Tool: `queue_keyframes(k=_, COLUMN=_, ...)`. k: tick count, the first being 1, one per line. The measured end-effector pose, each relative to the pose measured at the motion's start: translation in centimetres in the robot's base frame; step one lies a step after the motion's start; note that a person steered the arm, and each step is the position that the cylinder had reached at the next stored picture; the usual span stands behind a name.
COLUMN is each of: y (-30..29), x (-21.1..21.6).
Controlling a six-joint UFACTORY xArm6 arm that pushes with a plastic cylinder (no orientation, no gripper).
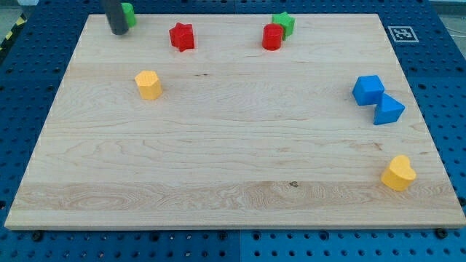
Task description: Push the green circle slightly to the top left corner of the board
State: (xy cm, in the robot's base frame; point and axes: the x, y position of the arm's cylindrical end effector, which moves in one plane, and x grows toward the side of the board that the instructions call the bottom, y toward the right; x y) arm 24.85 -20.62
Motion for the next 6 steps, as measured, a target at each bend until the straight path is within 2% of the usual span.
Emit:
queue_keyframes(k=1, y=5.8, x=-0.4)
queue_keyframes(k=2, y=7.9, x=-5.7)
queue_keyframes(k=4, y=0.2, x=-5.5)
queue_keyframes(k=5, y=-0.3, x=-5.5)
queue_keyframes(k=6, y=3.6, x=-5.1)
